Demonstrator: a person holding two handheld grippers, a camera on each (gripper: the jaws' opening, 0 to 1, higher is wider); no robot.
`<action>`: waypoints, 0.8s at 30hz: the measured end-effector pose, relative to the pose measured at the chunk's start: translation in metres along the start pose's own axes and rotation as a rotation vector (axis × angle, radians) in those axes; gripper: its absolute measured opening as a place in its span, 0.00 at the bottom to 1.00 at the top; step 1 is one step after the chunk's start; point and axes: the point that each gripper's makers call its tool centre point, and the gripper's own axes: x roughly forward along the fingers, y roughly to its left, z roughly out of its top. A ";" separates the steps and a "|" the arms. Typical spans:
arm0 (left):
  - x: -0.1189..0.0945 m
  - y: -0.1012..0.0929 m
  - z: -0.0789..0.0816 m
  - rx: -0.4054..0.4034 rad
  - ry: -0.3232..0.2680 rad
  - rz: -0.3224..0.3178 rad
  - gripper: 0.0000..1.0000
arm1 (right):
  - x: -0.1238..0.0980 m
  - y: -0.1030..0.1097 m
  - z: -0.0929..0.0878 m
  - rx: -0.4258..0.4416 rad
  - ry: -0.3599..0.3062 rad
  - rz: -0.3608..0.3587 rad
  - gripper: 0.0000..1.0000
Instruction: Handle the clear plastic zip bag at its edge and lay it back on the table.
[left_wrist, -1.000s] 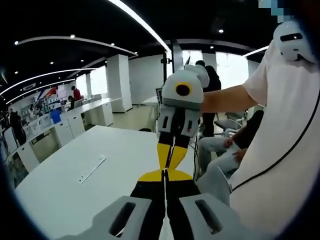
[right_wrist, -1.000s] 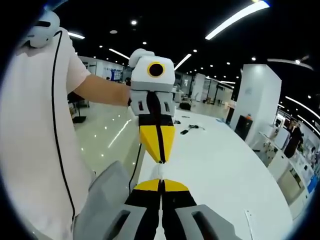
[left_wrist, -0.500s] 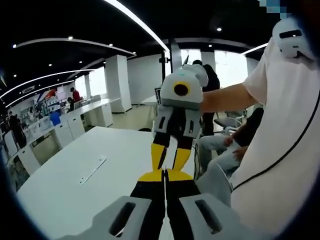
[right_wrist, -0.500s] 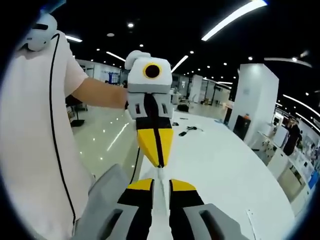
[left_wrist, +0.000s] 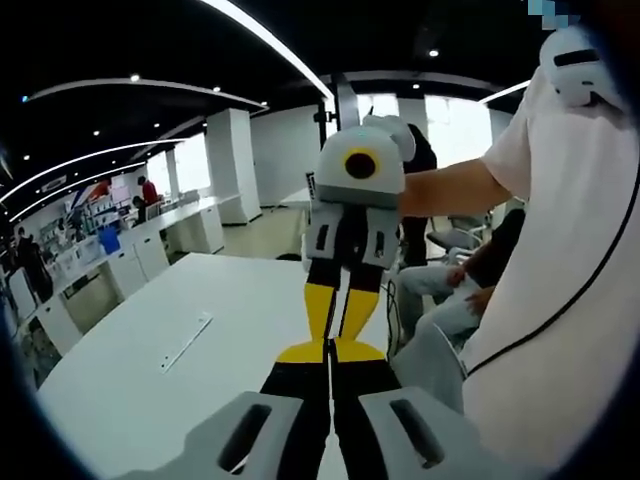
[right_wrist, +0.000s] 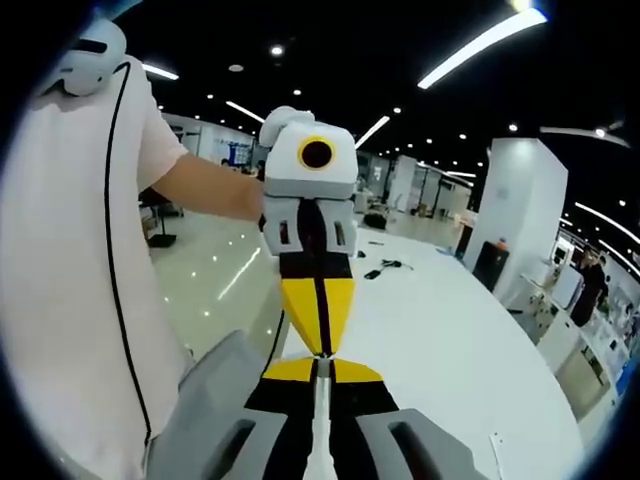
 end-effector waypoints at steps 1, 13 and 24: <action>0.000 0.000 0.000 0.001 0.001 -0.001 0.00 | 0.000 0.000 0.000 -0.004 0.003 0.001 0.00; 0.000 -0.002 -0.003 0.002 -0.001 -0.008 0.00 | -0.001 0.002 -0.006 -0.028 0.059 0.002 0.00; 0.000 -0.001 0.000 0.008 -0.006 -0.009 0.00 | -0.006 0.002 -0.012 -0.021 0.074 -0.003 0.00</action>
